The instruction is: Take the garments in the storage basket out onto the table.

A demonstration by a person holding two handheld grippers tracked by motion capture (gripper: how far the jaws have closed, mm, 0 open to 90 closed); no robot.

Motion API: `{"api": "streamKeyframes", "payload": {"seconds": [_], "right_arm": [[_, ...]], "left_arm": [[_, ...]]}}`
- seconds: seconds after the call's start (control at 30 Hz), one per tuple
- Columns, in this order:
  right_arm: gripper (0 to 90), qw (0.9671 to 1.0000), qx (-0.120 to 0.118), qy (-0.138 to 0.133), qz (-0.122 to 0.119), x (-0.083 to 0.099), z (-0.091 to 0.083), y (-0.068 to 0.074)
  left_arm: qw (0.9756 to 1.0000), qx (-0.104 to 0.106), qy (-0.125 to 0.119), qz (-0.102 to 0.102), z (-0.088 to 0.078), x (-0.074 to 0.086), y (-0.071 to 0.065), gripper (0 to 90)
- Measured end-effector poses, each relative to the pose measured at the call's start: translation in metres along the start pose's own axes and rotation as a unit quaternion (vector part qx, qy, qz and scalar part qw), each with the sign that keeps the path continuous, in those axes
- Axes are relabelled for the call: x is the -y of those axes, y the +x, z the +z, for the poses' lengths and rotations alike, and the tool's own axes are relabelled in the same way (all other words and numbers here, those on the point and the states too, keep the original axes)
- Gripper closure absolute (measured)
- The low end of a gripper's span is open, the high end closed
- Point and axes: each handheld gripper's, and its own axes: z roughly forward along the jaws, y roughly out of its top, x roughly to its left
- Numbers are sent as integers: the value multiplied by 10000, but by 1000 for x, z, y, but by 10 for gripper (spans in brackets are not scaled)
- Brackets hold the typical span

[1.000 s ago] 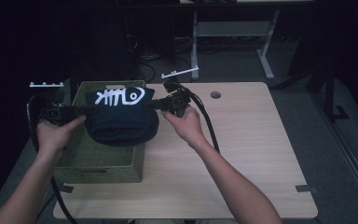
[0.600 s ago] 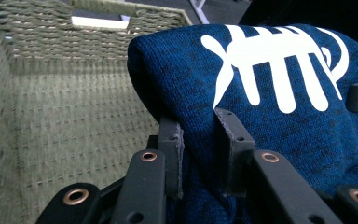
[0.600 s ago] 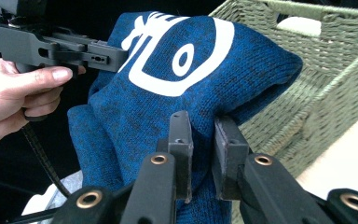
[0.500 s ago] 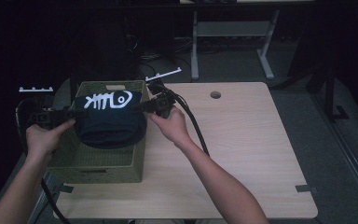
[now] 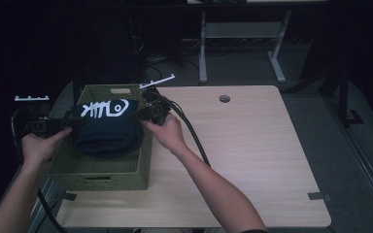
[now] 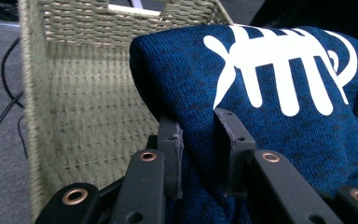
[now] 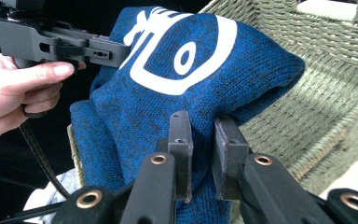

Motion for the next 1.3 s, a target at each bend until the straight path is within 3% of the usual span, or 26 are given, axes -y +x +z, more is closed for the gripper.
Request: {"api": "streamKeyframes", "payload": {"seconds": [0.43, 0.97, 1.3], "right_arm": [[789, 9997, 106, 237, -6, 5, 29, -2], [786, 9983, 335, 478, 5, 19, 42, -13], [784, 9977, 408, 536, -42, 20, 45, -15]], "left_arm": [[9997, -193, 153, 1, 11, 13, 19, 725], [9981, -402, 401, 257, 28, 19, 17, 709], [9976, -450, 461, 254, 29, 18, 19, 701]]}}
